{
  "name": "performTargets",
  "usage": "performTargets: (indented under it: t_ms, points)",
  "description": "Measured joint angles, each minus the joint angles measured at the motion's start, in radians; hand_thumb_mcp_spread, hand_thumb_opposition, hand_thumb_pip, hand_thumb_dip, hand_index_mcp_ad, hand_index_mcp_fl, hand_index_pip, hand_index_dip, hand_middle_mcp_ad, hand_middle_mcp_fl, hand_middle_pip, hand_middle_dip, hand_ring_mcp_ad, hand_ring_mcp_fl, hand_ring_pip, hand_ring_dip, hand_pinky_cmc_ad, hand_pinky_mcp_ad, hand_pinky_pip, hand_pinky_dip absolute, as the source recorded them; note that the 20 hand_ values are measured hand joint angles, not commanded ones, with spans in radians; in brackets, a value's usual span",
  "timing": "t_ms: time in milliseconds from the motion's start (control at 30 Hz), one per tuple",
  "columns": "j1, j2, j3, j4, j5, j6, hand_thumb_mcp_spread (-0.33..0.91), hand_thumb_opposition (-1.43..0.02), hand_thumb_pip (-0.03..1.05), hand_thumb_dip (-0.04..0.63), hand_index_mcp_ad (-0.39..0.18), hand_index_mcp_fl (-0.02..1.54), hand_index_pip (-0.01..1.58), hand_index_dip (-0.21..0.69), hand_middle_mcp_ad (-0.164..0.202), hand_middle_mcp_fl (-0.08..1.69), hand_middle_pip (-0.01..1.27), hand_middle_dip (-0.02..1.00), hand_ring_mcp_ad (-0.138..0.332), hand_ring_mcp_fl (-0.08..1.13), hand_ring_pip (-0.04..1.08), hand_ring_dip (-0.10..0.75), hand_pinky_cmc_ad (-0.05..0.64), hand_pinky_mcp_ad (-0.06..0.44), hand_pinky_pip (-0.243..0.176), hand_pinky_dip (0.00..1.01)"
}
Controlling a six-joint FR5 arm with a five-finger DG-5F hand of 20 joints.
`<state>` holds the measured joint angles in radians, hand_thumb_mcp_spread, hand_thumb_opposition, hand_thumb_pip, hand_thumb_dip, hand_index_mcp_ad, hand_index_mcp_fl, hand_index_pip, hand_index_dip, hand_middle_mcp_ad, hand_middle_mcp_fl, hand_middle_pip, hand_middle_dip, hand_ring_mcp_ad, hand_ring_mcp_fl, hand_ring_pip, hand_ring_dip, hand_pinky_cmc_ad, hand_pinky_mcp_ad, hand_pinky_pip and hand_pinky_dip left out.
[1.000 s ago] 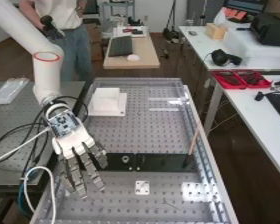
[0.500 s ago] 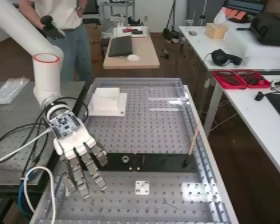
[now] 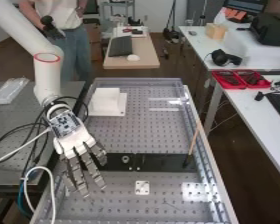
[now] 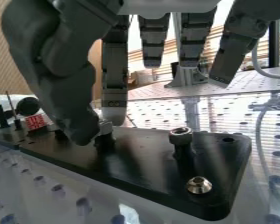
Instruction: Grab the larger nut and place it in the white container
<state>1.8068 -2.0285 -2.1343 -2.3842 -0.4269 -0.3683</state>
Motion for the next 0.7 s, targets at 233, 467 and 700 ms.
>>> performTargets:
  t_ms: [233,467,700]
  points:
    - [0.0,-0.003,0.001,0.001,-0.002,0.004,0.35,-0.88,0.78,0.204,-0.11,0.17,1.56,0.007,0.068,0.01,0.12,0.22,0.178,0.0,0.18,0.108,0.346,0.304,-0.124,0.68]
    - [0.001,0.0,-0.011,0.046,0.0,-0.03,0.36,-0.88,0.77,0.202,-0.11,0.21,1.55,0.0,0.068,0.01,0.12,0.22,0.178,0.0,0.18,0.108,0.346,0.304,-0.124,0.68]
    - [-0.002,0.007,-0.019,0.081,-0.005,-0.062,0.35,-0.9,0.74,0.202,-0.105,0.32,1.54,-0.003,0.068,0.01,0.13,0.22,0.176,0.0,0.18,0.108,0.346,0.3,-0.124,0.68]
